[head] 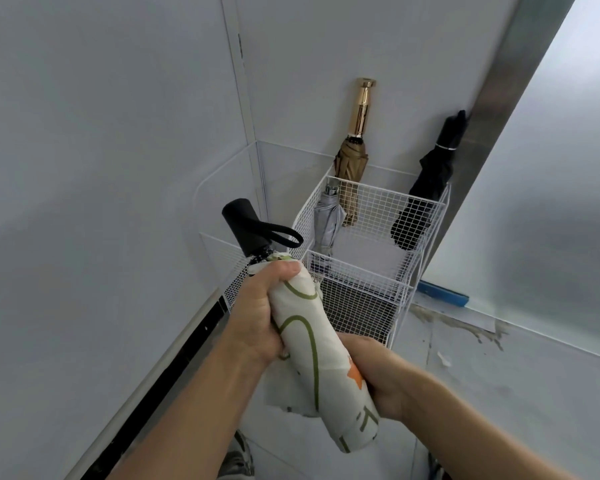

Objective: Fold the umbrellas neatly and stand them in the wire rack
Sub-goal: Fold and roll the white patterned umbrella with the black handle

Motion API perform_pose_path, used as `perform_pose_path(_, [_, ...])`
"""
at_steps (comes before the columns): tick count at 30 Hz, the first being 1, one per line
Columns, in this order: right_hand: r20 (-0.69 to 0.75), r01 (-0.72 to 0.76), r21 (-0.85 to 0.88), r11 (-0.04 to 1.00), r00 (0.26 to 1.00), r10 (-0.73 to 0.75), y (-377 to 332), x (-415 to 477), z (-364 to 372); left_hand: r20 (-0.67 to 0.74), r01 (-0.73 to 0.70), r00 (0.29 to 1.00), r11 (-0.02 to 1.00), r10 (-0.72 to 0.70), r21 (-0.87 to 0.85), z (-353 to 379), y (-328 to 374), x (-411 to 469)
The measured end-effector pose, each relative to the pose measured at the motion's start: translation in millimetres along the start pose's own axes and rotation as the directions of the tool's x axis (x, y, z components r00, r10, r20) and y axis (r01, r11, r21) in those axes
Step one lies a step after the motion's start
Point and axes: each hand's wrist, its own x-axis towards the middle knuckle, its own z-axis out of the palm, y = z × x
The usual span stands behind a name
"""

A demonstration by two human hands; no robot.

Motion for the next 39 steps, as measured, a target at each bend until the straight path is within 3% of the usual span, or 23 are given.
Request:
perform_pose_path(3, [0.051, -0.011, 0.017, 1.000, 0.999, 0.010, -1, -3, 1, 0.116, -0.001, 0.993, 1.000, 0.000, 0.008, -6, 7, -1])
perform_pose_path(7, [-0.074, 0.101, -0.018, 0.995, 0.992, -0.102, -11, -1, -1, 0.161, -0.015, 0.987, 1.000, 0.011, 0.022, -11, 12, 3])
perform_pose_path(9, [-0.163, 0.175, -0.056, 0.983, 0.970, -0.182, -16, 3, -8, 0.141, -0.004, 0.990, 0.999, -0.002, 0.038, -11, 11, 5])
perform_pose_path(11, [-0.192, 0.247, -0.180, 0.952, 0.940, -0.281, -15, 6, -14, 0.027, 0.006, 1.000, 0.997, -0.008, 0.079, -11, 8, 8])
perform_pose_path(13, [-0.242, 0.334, -0.441, 0.833, 0.849, -0.469, -9, 7, -15, -0.111, 0.032, 0.994, 0.991, -0.018, 0.128, -12, 0, 14])
perform_pose_path(15, [-0.230, 0.348, -0.733, 0.585, 0.682, -0.694, 2, 13, -14, -0.233, 0.054, 0.972, 0.993, -0.029, 0.102, -13, -9, 19])
perform_pose_path(17, [-0.169, 0.367, -0.808, 0.462, 0.606, -0.777, 12, 15, -6, -0.363, 0.058, 0.931, 0.995, -0.026, 0.077, -14, -14, 23])
perform_pose_path(18, [-0.189, 0.405, -0.741, 0.535, 0.639, -0.745, 11, 13, -3, -0.411, 0.046, 0.912, 0.995, -0.007, 0.085, -16, -15, 26])
perform_pose_path(19, [-0.224, 0.448, -0.585, 0.677, 0.713, -0.665, 6, 10, -2, -0.443, 0.019, 0.896, 0.994, 0.030, 0.105, -17, -14, 28])
perform_pose_path(21, [-0.174, 0.406, -0.175, 0.897, 0.884, -0.435, -6, 5, -8, -0.463, -0.040, 0.880, 0.988, 0.107, 0.152, -18, -10, 29])
perform_pose_path(23, [-0.074, 0.362, 0.007, 0.932, 0.930, -0.361, -17, -2, -19, -0.448, -0.073, 0.882, 0.982, 0.146, 0.177, -16, -5, 26])
perform_pose_path(28, [-0.023, 0.453, 0.082, 0.888, 0.891, -0.453, -24, -6, -25, -0.413, -0.056, 0.901, 0.980, 0.132, 0.190, -14, -2, 25])
perform_pose_path(31, [-0.107, 0.559, 0.005, 0.829, 0.825, -0.555, -24, -4, -25, -0.401, -0.050, 0.905, 0.971, 0.143, 0.233, -11, -4, 23])
perform_pose_path(32, [-0.168, 0.600, -0.108, 0.793, 0.775, -0.609, -23, -3, -26, -0.406, -0.050, 0.901, 0.968, 0.150, 0.246, -10, -6, 21])
perform_pose_path(34, [-0.255, 0.578, -0.538, 0.613, 0.582, -0.773, -21, 2, -33, -0.418, -0.060, 0.893, 0.964, 0.168, 0.259, -10, -7, 20])
perform_pose_path(36, [-0.188, 0.462, -0.798, 0.387, 0.419, -0.888, -22, 4, -39, -0.418, -0.076, 0.889, 0.960, 0.188, 0.270, -11, -5, 19])
perform_pose_path(39, [-0.096, 0.479, -0.841, 0.250, 0.322, -0.942, -24, 4, -43, -0.387, -0.051, 0.910, 0.968, 0.147, 0.247, -10, -1, 19])
